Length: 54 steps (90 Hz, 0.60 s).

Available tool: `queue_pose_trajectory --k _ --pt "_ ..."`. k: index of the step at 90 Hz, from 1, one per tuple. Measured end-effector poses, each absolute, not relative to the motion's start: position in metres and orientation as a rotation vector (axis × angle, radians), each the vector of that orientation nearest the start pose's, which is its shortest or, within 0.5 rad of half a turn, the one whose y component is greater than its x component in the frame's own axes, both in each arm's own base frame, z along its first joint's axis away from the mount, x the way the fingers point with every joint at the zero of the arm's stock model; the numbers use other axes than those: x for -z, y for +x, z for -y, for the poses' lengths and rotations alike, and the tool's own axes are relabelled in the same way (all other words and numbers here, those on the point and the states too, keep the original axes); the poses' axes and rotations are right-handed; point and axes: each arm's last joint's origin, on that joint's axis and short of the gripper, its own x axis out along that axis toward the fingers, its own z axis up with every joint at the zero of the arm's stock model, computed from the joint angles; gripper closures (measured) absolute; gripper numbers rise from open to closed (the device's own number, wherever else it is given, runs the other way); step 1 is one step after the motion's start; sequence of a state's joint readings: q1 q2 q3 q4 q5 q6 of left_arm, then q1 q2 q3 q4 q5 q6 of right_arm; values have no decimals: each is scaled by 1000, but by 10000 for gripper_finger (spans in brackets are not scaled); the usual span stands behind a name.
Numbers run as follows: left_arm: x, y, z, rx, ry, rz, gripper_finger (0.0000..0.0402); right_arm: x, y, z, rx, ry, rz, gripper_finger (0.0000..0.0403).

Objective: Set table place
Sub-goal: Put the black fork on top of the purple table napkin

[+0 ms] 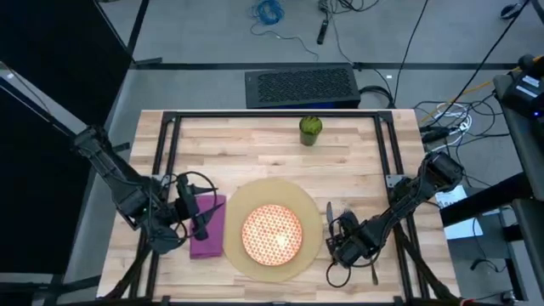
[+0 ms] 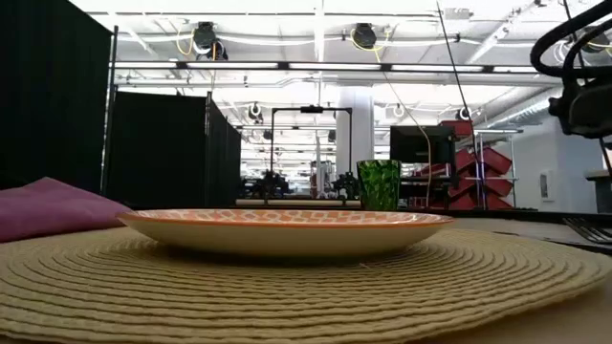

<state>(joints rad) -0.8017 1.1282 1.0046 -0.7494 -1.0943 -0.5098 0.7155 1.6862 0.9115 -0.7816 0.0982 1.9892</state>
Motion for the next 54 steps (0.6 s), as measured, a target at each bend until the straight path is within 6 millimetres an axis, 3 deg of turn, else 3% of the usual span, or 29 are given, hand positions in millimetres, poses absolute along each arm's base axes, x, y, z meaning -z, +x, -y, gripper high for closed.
queue_pose_trajectory --k 23,41,54 --pt "-309 164 133 -382 214 -419 203 -139 205 -175 970 947 -1238 306" --pt "-309 164 133 -383 213 -419 203 -140 205 -174 929 901 -1259 389" --pt "-309 164 133 -383 211 -419 203 -148 207 -169 895 889 -1268 400"
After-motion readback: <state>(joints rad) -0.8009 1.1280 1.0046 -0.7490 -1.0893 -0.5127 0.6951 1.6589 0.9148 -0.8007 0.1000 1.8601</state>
